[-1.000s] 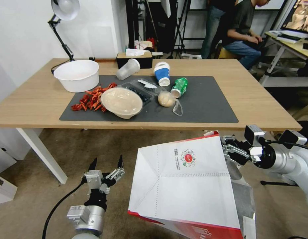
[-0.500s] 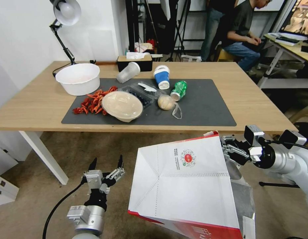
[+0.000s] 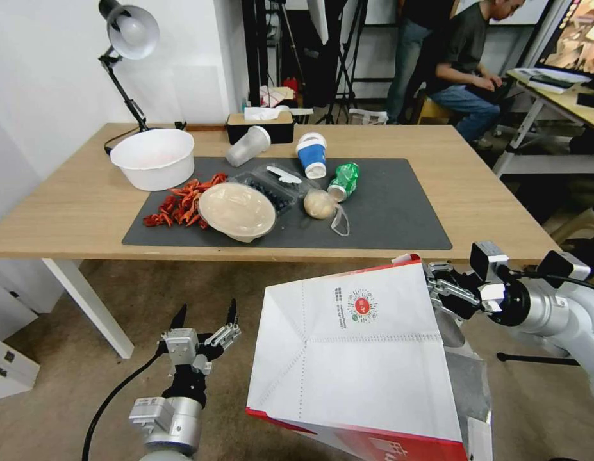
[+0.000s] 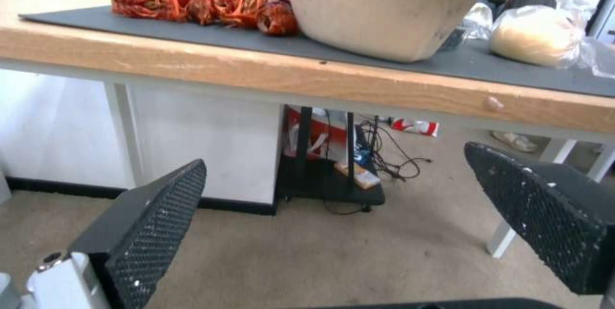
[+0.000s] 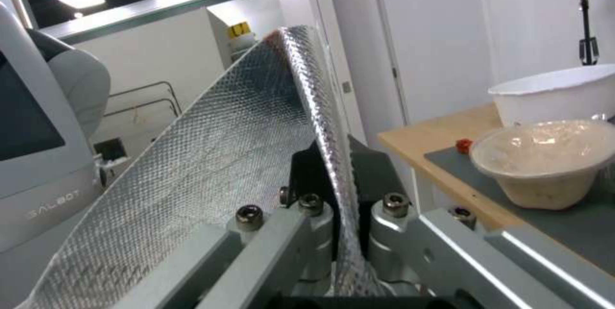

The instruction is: Pick up the food delivery bag from the floor and place it on the table.

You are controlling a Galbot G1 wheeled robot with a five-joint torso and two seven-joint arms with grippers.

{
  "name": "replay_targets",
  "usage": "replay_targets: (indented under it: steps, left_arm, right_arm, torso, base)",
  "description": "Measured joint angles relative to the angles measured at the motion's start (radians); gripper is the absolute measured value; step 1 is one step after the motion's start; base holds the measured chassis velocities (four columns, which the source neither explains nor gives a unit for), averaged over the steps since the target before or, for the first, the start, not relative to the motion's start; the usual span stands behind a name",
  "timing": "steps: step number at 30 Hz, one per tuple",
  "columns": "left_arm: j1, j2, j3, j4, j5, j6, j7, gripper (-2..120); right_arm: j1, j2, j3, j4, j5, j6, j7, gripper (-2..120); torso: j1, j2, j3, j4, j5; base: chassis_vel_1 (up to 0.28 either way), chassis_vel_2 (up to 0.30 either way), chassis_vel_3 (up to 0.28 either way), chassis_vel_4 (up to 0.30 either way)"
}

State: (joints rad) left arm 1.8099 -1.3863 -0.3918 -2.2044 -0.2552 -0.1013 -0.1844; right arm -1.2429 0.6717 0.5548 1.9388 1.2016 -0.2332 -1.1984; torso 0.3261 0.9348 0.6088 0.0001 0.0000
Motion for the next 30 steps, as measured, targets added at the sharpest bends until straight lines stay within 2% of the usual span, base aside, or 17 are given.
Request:
replay_targets:
  steps: [30]
  left_arm:
    - [-0.001, 0.000, -0.001, 0.005, -0.001, -0.004, -0.001, 100]
  right_arm:
    - [0.002, 0.008, -0.004, -0.002, -0.001, 0.001, -0.001, 0]
  torso:
    - [0.065, 0.148, 0.083, 0.0000, 0.0000]
  base:
    - [0.000, 0.000, 0.000, 0.000]
